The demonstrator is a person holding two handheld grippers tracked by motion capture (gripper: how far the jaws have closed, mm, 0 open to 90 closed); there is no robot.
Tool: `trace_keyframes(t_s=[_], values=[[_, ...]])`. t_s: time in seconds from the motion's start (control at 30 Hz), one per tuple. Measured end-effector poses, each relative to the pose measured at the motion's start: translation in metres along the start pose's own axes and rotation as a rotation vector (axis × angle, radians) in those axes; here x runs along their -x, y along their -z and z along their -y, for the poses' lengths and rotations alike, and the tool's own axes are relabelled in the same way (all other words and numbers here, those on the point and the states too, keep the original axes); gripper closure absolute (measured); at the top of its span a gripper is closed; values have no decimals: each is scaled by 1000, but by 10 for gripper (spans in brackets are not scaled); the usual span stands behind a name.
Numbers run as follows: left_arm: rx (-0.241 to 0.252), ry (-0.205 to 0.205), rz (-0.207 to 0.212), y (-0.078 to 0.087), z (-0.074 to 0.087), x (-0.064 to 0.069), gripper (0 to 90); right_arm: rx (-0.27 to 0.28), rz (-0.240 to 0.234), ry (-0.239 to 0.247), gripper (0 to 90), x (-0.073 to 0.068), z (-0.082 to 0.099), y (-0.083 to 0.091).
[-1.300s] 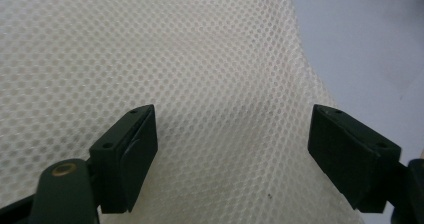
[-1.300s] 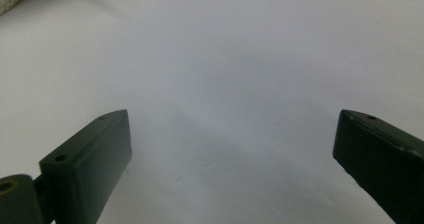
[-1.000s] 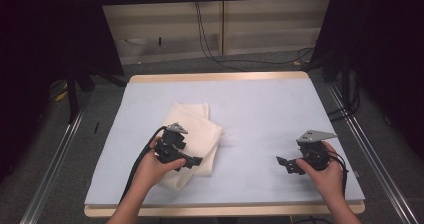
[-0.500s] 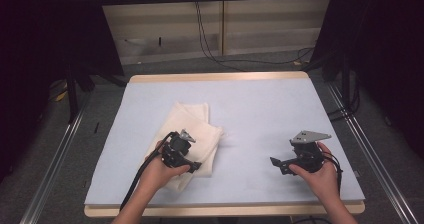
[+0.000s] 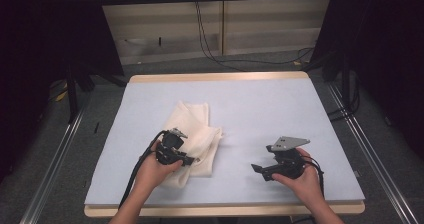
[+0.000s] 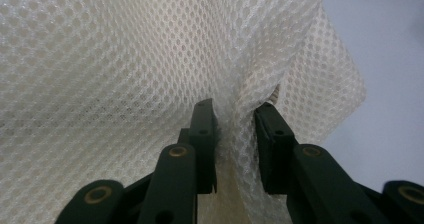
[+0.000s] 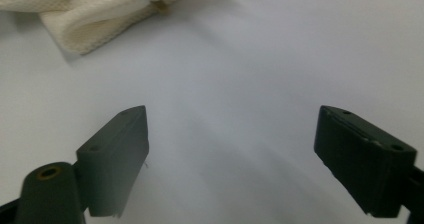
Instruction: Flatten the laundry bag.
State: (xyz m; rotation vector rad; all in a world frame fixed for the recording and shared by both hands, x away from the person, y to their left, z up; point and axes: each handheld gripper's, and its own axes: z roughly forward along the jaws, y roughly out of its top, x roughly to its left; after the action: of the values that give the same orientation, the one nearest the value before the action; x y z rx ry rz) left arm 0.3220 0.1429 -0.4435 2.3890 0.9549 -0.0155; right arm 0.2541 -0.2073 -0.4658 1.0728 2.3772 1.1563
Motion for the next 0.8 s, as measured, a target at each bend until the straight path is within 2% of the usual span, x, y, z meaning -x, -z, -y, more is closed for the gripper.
trace_keyframes(t_s=[0.03,0.07,0.17,0.23,0.27,0.3,0.33,0.43,0.47,0.5,0.53,0.57,0.63,0.67,0.77,0.8], values=[[3,5,2,1,0,-1,778,-4,-24,18,155,-7,-4,-5],[-4,3,-14,2,0,-1,781,0,-36,22,161,-10,-6,-8],[9,28,6,3,1,-4,784,5,-61,16,181,-16,-11,-12],[11,26,2,2,1,-4,787,7,-90,18,192,-23,-15,-18],[7,26,3,3,1,-4,789,-3,-109,31,209,-31,-19,-25],[6,29,1,3,1,-4,789,-3,-109,31,209,-31,-19,-25],[12,30,0,3,1,-4,792,-11,-137,49,238,-38,-23,-32],[25,41,3,4,1,-4,793,-17,-158,67,266,-46,-26,-39],[25,44,7,5,1,-5,793,-25,-190,63,281,-52,-31,-47],[16,33,11,6,2,-7,793,-25,-190,63,286,-52,-31,-47],[19,35,13,6,2,-7,791,-35,-213,71,345,-57,-34,-53],[18,35,18,6,2,-8,791,-35,-213,71,345,-57,-34,-53],[24,41,20,6,2,-8,790,-36,-230,79,405,-62,-37,-58],[26,43,20,7,2,-8,788,-33,-247,84,466,-66,-39,-61],[24,45,23,6,2,-8,788,-38,-260,69,474,-68,-39,-64],[22,44,23,6,2,-8,788,-37,-260,63,503,-68,-39,-66]])
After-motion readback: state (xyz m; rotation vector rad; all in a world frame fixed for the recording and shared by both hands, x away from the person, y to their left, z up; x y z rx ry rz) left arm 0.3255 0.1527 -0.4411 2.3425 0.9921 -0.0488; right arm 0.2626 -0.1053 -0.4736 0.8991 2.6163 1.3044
